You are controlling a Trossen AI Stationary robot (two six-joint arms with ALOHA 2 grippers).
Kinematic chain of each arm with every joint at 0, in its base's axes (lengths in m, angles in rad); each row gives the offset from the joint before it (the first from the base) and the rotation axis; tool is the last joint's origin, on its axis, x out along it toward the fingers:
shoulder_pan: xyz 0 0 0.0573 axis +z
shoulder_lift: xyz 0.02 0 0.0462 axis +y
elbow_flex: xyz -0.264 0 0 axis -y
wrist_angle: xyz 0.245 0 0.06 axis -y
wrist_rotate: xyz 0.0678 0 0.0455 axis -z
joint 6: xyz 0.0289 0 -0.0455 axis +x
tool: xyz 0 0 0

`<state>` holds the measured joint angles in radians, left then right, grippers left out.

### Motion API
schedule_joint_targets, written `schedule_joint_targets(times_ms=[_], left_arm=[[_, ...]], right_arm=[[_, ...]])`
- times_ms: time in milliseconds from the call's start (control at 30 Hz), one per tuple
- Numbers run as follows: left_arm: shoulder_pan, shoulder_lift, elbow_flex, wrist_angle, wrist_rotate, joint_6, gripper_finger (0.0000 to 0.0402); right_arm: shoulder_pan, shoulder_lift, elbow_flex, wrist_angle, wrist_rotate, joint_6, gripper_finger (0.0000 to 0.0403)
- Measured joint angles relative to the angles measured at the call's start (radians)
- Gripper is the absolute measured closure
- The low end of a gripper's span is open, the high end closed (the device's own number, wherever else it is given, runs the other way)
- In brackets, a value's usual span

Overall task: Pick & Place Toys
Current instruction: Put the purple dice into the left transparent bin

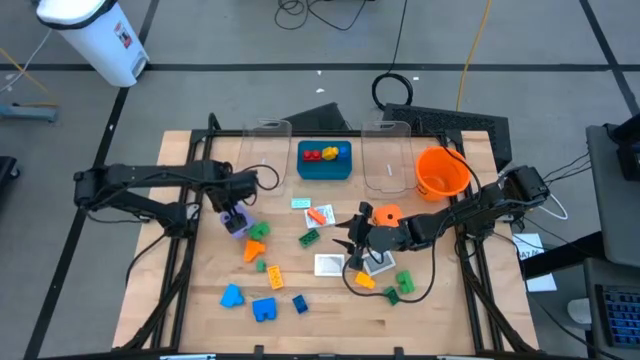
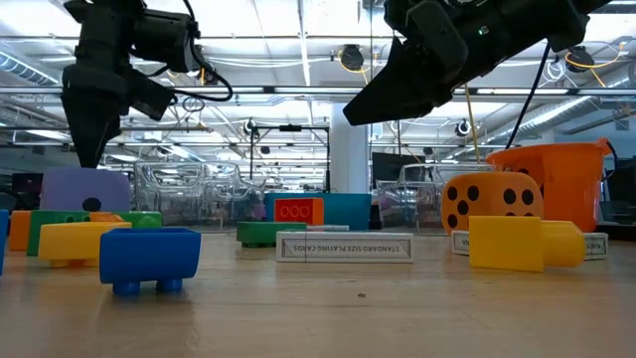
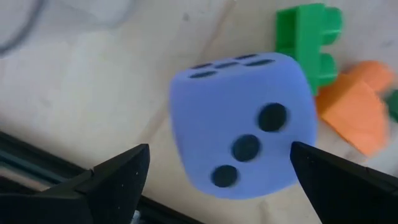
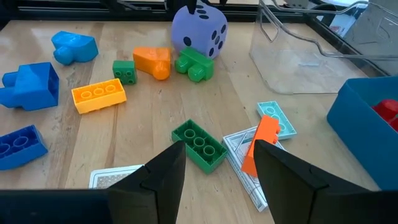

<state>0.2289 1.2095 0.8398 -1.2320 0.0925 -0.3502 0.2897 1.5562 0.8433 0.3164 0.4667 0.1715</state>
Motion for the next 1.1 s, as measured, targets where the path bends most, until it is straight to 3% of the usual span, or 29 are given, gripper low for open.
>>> schedule_joint_targets(times_ms=[133,400,667,1100], left_arm=[[0.018,0.000,0.000,-0.001,0.058,0.008,0.0009],[0.026,0.000,0.000,0.011,0.062,-0.013,0.0009],[-0.030,0.000,0.000,0.025,-0.013,-0.079,0.0009],[-0.102,0.000,0.001,0.058,-0.049,-0.108,0.0009]], right_arm=[[0.000,0.000,0.000,0.000,0.000,0.000,0.0218],[0.000,0.000,0.000,0.000,0.000,0.000,0.0218],[0.000,0.000,0.000,0.000,0.000,0.000,0.0218],[0.000,0.000,0.000,0.000,0.000,0.000,0.0218]])
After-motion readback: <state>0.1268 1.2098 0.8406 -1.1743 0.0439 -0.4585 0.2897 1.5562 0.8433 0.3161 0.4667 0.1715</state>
